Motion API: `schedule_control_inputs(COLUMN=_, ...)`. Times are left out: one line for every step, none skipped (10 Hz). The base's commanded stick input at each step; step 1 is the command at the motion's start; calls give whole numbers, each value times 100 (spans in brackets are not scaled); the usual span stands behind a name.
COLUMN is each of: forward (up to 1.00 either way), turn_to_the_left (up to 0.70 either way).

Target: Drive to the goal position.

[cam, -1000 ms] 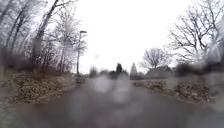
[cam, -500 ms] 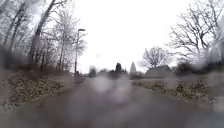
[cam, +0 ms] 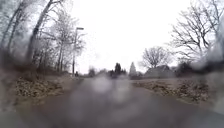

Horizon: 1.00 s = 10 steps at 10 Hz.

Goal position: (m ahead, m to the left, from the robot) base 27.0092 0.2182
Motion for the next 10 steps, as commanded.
schedule_control_inputs(forward=70, turn_to_the_left=0)
schedule_control_inputs(forward=70, turn_to_the_left=22)
schedule_control_inputs(forward=70, turn_to_the_left=35)
schedule_control_inputs(forward=70, turn_to_the_left=35)
schedule_control_inputs(forward=70, turn_to_the_left=35)
schedule_control_inputs(forward=70, turn_to_the_left=35)
schedule_control_inputs(forward=70, turn_to_the_left=35)
schedule_control_inputs(forward=70, turn_to_the_left=0)
schedule_control_inputs(forward=70, turn_to_the_left=0)
schedule_control_inputs(forward=70, turn_to_the_left=0)
